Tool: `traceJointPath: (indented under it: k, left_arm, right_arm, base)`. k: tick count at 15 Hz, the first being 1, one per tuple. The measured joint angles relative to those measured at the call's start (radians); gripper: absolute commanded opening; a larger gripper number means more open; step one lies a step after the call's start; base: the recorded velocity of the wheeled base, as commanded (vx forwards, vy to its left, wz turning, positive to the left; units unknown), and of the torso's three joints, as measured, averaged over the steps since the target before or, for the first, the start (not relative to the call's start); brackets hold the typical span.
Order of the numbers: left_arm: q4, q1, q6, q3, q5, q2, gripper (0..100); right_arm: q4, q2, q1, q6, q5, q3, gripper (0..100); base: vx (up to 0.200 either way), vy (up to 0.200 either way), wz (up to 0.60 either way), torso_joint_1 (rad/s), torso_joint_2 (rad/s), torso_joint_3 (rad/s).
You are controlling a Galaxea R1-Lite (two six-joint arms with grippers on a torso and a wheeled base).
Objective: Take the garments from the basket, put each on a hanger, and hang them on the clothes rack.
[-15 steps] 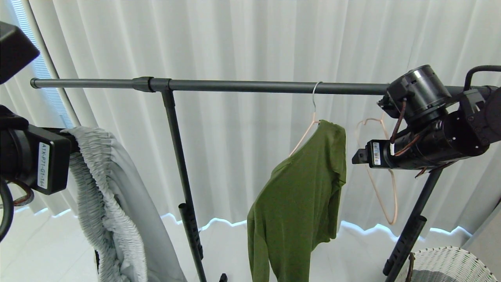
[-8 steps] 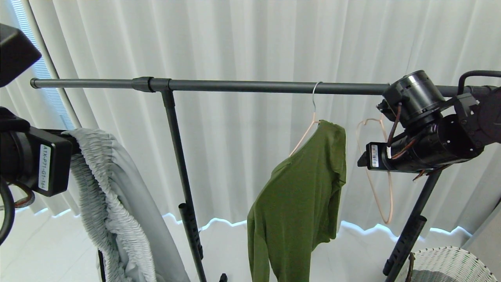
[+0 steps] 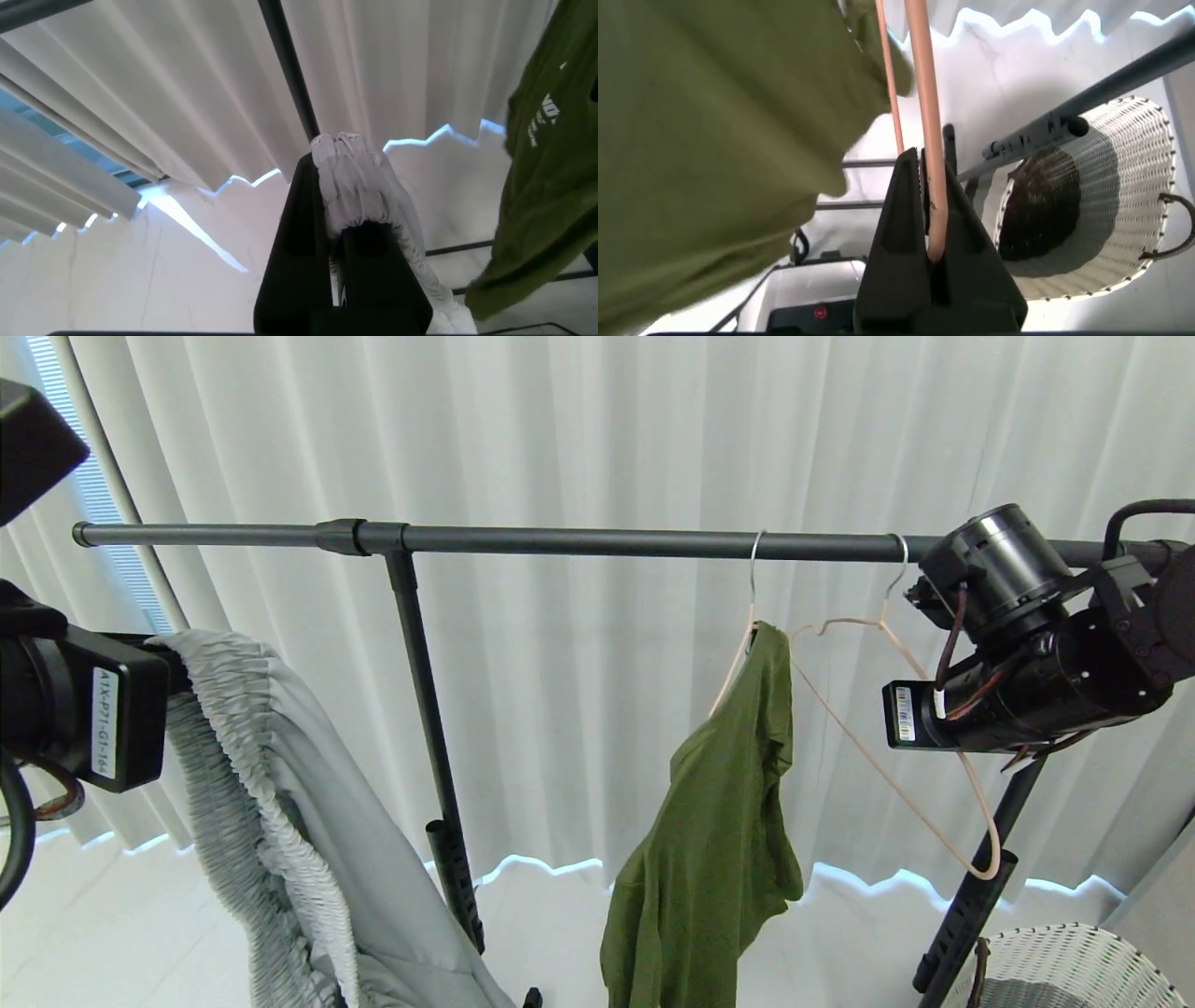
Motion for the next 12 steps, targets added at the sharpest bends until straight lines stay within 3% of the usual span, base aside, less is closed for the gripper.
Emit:
traceJointPath:
  k: [8,11,12]
  left_arm:
    - [-0.008,0.000,0.001,0.000,0.000,-0.008,0]
    - [-0.044,0.000,0.002,0.000,0.000,-0.013,0]
    - [-0.044,0.000,0.004,0.000,0.000,-0.013,0]
  right_arm:
    - [0.001,-0.094,0.000,-0.063,-0.008,0.003,0]
    - [0.055,-0.169,0.006,-0.080,-0.008,0.026,0]
    - [0.067,-0.197,0.011,-0.082,-0.008,0.040,0]
  base:
    - [0.000,0.000,0.00,0.000,0.00,0.000]
    - [0.000,0.000,0.00,0.000,0.00,0.000]
    - [-0.200,0.000,0.00,0.002,0.00,0.002]
